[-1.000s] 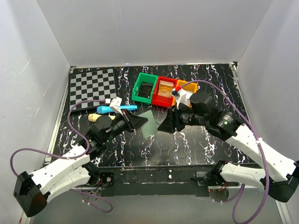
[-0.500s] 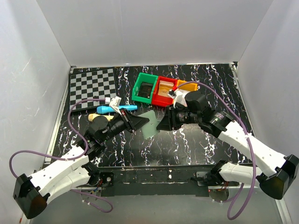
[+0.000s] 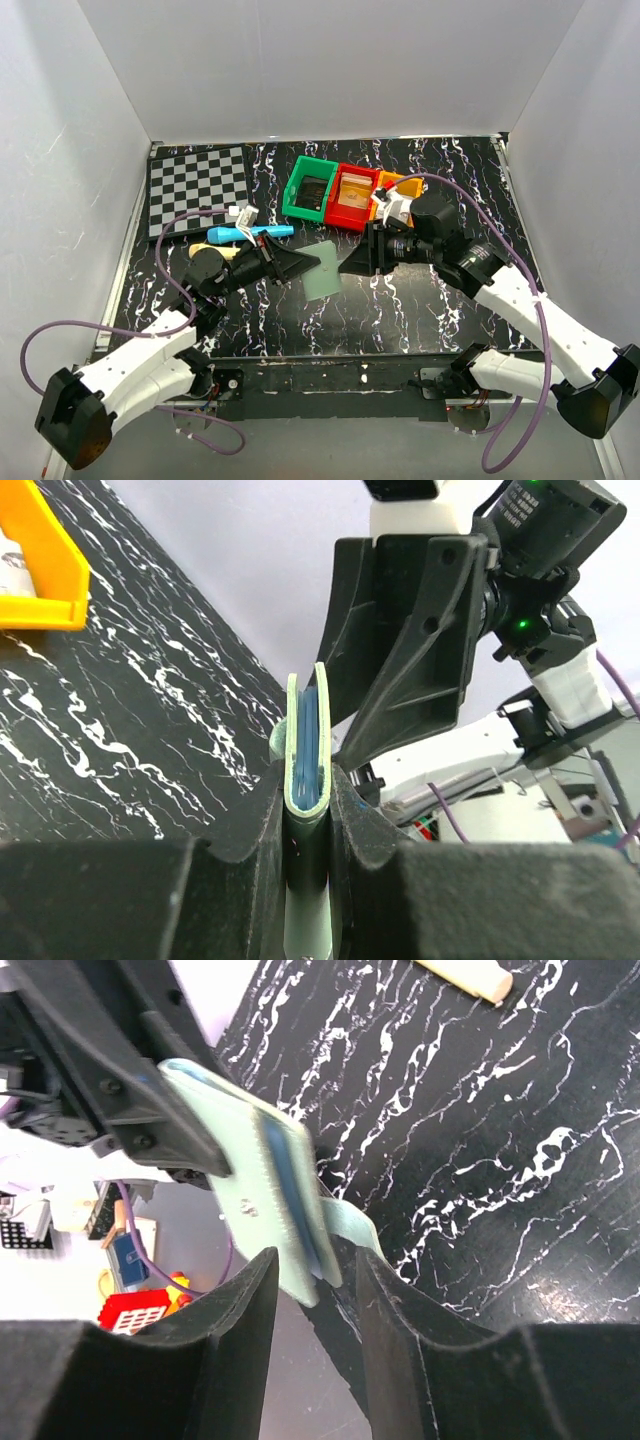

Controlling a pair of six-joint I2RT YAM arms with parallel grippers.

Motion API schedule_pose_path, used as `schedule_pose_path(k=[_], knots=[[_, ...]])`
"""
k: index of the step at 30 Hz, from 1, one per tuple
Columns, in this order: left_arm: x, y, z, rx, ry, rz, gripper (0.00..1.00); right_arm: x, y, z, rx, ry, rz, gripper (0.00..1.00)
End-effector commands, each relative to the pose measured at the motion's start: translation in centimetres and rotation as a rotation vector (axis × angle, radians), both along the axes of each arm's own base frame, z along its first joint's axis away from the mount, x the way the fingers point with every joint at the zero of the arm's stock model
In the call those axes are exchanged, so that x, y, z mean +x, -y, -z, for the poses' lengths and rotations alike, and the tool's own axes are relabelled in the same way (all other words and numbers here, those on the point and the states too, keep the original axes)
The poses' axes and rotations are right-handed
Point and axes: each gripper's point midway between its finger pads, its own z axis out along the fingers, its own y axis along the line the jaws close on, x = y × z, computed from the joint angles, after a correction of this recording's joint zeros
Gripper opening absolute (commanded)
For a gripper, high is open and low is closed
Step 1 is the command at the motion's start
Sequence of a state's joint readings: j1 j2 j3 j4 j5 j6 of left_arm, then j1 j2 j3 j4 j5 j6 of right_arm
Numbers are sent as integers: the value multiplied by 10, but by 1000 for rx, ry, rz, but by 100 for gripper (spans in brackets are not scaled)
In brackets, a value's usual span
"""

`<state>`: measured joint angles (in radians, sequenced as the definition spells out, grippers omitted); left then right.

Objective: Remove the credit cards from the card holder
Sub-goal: Open the card holder at the center of the board.

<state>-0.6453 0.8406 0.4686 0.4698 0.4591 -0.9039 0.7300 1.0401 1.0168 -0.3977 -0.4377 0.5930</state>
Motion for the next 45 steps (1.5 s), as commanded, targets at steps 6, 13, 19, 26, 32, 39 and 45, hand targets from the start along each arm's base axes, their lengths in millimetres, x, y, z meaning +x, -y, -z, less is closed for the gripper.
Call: schedule_pose_path(k=[6, 13, 19, 26, 32, 39, 45], knots=[[-28, 1, -27, -173, 84, 307, 0, -5, -5, -31, 154, 17, -42, 48], [-39, -1, -36, -230, 126, 373, 0, -7, -4, -29, 163, 12, -45, 52], [-42, -2, -38, -251, 136, 404, 0, -5, -3, -33, 197, 7, -44, 54], [-37, -1, -32, -253, 109, 392, 0, -8, 1, -45, 273, 25, -43, 56], [-36, -1, -33, -254, 107, 386, 0, -5, 6, -42, 270, 23, -19, 57], [-33, -1, -33, -254, 97, 374, 0, -10, 2, -44, 292, 0, -69, 57], [-31, 1, -32, -247, 89, 370, 0, -11, 2, -48, 308, 13, -70, 57]])
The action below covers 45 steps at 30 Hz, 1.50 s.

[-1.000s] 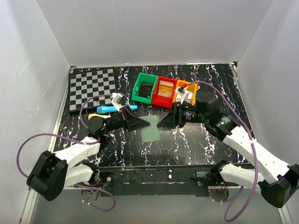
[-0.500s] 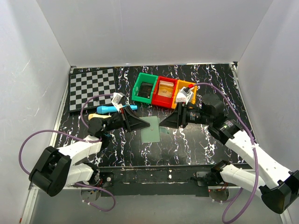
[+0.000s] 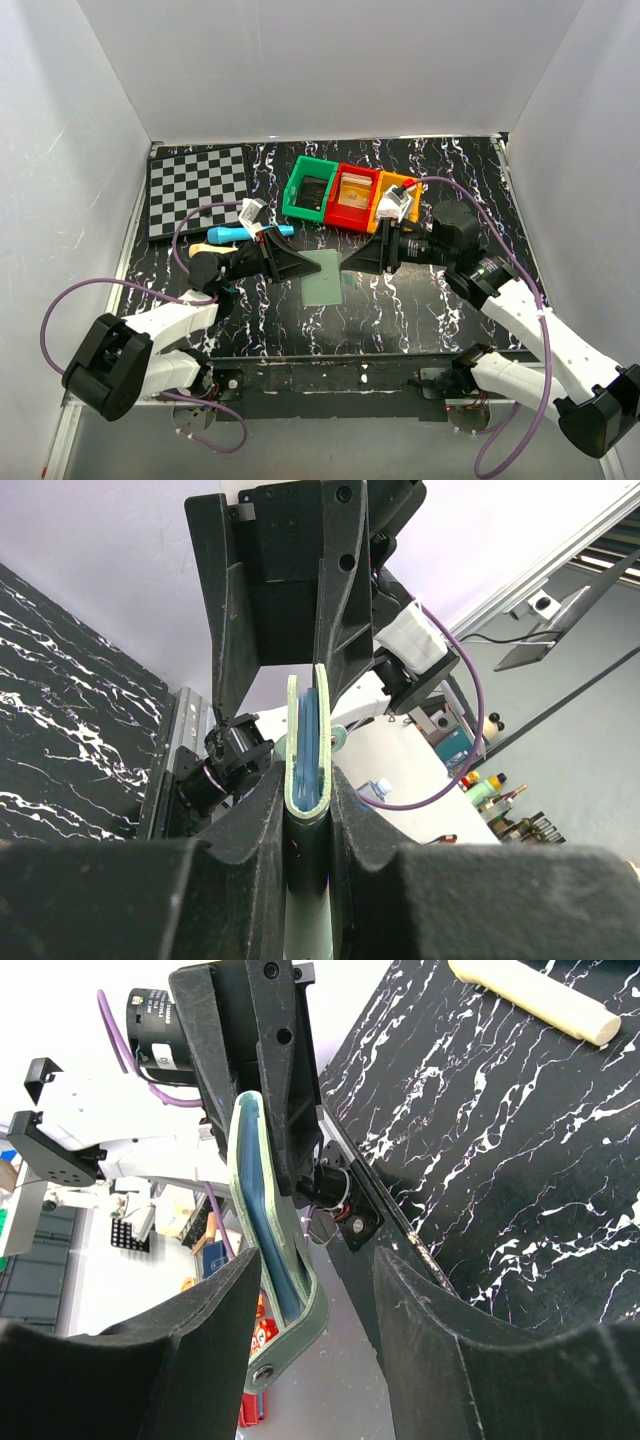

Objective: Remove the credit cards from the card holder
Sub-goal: Open the card holder at the center of the board.

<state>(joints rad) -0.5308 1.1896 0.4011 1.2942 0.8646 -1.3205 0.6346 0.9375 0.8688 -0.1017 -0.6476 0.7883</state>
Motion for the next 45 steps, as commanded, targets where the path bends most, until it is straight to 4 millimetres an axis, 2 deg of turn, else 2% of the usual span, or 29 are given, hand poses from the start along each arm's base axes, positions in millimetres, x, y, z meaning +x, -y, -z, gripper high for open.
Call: schedule_pose_path(k=[1, 9, 13, 16, 19, 28, 41, 45], knots=[[-3, -3, -13, -33, 59, -10, 0, -2, -1, -14, 45, 45, -20, 57], [-1, -3, -16, -32, 64, -12, 0, -1, -3, -5, 23, 15, -30, 55], [1, -2, -12, -7, 56, -29, 0, 0, 2, -18, 40, 57, 2, 56], [3, -2, -12, -4, 59, -40, 0, 0, 0, -19, 9, 51, -15, 56], [2, -2, -15, -15, 65, -35, 0, 2, -1, -12, -6, 34, -17, 55], [1, -2, -22, -31, 71, -27, 0, -1, -10, -7, -18, 12, -52, 52], [10, 4, -22, -11, 38, -35, 0, -16, -28, -22, 80, 4, -173, 48], [10, 6, -21, -7, 33, -31, 0, -17, -29, -22, 80, 4, -179, 40]])
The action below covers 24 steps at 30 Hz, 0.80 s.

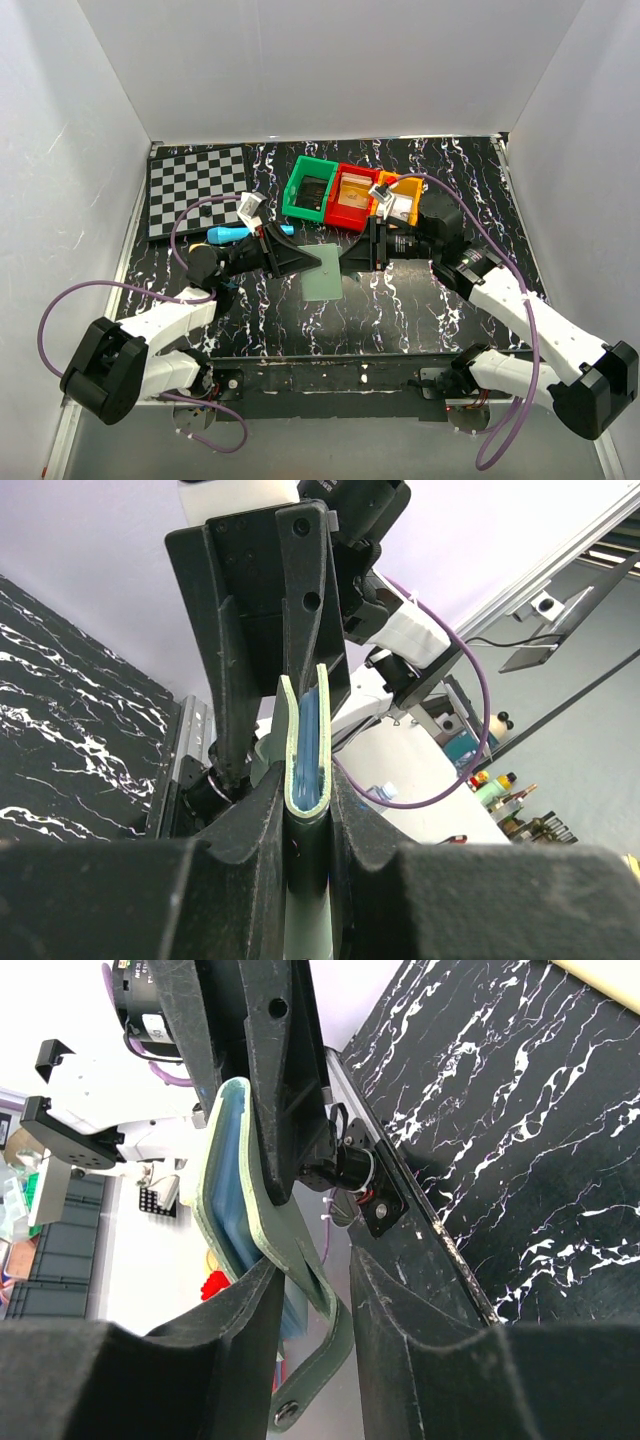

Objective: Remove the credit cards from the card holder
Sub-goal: Open the card holder at the center of the board.

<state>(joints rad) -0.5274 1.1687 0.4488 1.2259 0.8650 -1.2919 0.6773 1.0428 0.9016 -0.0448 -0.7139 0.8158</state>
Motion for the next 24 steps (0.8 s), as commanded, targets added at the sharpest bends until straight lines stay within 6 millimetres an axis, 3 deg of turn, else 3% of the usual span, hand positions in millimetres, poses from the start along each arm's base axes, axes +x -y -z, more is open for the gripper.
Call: schedule_pose_path(k=[1, 11, 14, 16, 19, 24], knots=[[6, 5, -9, -7, 3, -19, 0, -13, -8, -25, 80, 49, -81, 39], [11, 12, -7, 6, -7, -31, 0, -25, -16, -26, 84, 30, -165, 34], [11, 12, -6, 8, -14, -35, 0, -25, -14, -25, 78, 42, -157, 25], [11, 12, -4, 21, -23, -36, 12, -24, -12, -26, 68, 60, -145, 16], [13, 12, 1, 49, -37, -53, 41, -24, -8, -24, 27, 66, -124, 1], [31, 8, 16, 131, -92, -181, 71, -16, 2, -13, -104, 87, -63, 1]])
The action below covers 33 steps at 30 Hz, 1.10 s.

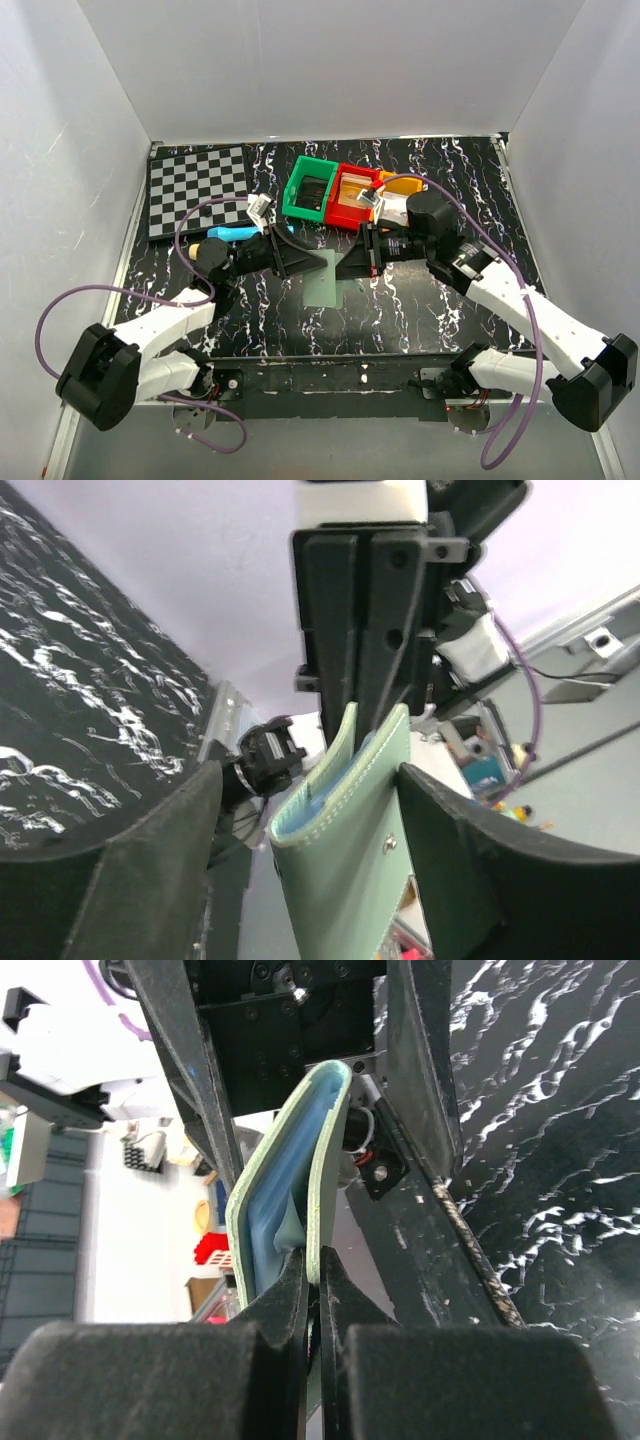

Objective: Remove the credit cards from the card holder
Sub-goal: Open the card holder at the center of the board.

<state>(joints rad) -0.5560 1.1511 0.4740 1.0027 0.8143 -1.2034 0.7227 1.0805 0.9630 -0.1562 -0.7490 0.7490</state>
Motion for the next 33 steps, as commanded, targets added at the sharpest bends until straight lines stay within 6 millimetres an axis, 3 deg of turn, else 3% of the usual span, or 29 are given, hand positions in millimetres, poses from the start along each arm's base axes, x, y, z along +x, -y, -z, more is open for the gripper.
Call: schedule_pose_path(k=[1, 2, 3, 5, 9, 16, 26, 33], knots=[[26, -5, 4, 78, -28, -185, 76, 6, 12, -15, -91, 110, 50, 1], [32, -8, 10, 108, -52, -230, 79, 9, 16, -10, -140, 119, 67, 1], [38, -12, 17, 135, -76, -279, 91, 14, 19, -6, -183, 122, 90, 1], [47, -19, 27, 168, -110, -357, 98, 21, 29, 1, -274, 134, 138, 1], [50, -23, 28, 168, -139, -388, 98, 27, 35, 12, -354, 129, 171, 1], [46, -10, 27, 150, -197, -296, 98, 32, 38, 25, -417, 106, 207, 1], [31, 8, 33, 168, -202, -181, 98, 34, 37, 29, -418, 80, 226, 1], [26, 7, 35, 175, -189, -186, 96, 35, 35, 30, -404, 74, 233, 1]])
